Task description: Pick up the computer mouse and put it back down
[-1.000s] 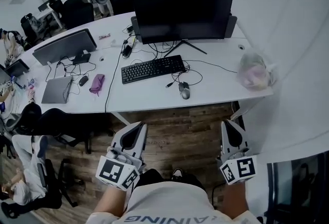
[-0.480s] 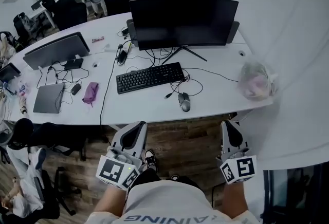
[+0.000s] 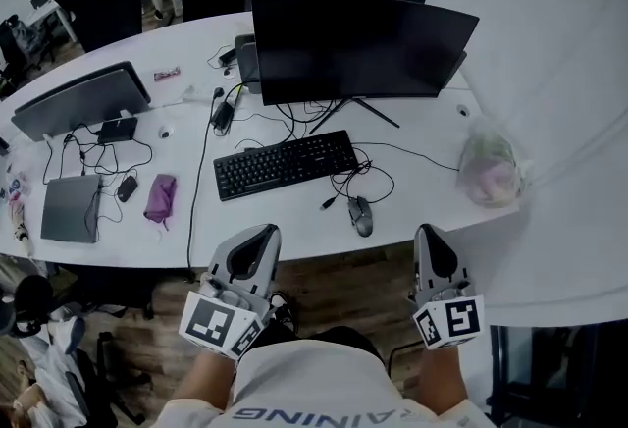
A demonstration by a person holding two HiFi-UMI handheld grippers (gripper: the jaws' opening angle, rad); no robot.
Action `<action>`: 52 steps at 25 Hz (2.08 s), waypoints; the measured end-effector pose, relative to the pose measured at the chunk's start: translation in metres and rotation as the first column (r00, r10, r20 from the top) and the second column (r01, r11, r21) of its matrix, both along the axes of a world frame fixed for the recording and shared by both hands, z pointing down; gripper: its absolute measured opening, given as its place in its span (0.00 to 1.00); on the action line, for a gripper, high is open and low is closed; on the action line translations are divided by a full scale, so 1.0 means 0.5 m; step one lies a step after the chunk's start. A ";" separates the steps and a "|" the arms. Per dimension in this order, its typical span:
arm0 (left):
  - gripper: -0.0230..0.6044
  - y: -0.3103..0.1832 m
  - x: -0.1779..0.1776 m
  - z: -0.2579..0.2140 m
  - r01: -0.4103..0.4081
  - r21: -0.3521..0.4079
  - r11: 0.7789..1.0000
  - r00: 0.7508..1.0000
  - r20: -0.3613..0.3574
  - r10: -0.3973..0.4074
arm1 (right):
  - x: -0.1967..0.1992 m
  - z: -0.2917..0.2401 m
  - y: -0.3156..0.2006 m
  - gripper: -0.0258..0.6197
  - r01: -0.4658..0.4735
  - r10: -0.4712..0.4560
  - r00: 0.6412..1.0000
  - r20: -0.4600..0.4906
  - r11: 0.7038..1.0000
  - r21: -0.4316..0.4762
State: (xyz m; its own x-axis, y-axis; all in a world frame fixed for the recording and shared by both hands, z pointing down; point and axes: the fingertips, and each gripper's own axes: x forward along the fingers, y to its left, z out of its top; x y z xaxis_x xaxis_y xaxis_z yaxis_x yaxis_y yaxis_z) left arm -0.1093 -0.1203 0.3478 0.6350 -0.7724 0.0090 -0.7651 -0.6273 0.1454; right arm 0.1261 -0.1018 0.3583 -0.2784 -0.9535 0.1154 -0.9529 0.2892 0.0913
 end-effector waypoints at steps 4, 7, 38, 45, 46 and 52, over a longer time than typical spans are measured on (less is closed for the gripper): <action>0.05 -0.044 -0.024 0.031 -0.046 -0.030 0.999 0.999 -0.008 0.045 | -0.036 0.028 -0.039 0.07 -0.028 0.028 1.000 -0.013 0.999 -0.031; 0.05 -0.068 -0.025 0.045 -0.068 -0.046 0.997 0.998 -0.006 0.067 | -0.044 0.049 -0.060 0.07 -0.041 0.040 0.999 -0.025 0.998 -0.058; 0.05 -0.160 0.043 0.196 0.039 -0.272 0.962 0.990 0.144 0.001 | -0.017 0.604 -0.230 0.55 -0.055 0.010 0.997 -0.082 0.822 -0.567; 0.05 -0.171 0.044 0.231 0.033 -0.318 0.948 0.988 0.155 0.017 | -0.016 0.685 -0.217 0.55 -0.082 0.014 0.994 -0.112 0.774 -0.627; 0.05 -0.173 0.044 0.235 0.033 -0.322 0.946 0.988 0.156 0.019 | -0.015 0.693 -0.215 0.55 -0.088 0.019 0.993 -0.115 0.769 -0.633; 0.05 -0.169 0.043 0.252 0.027 -0.341 0.940 0.987 0.156 0.028 | -0.004 0.711 -0.219 0.55 -0.122 0.050 0.990 -0.131 0.774 -0.621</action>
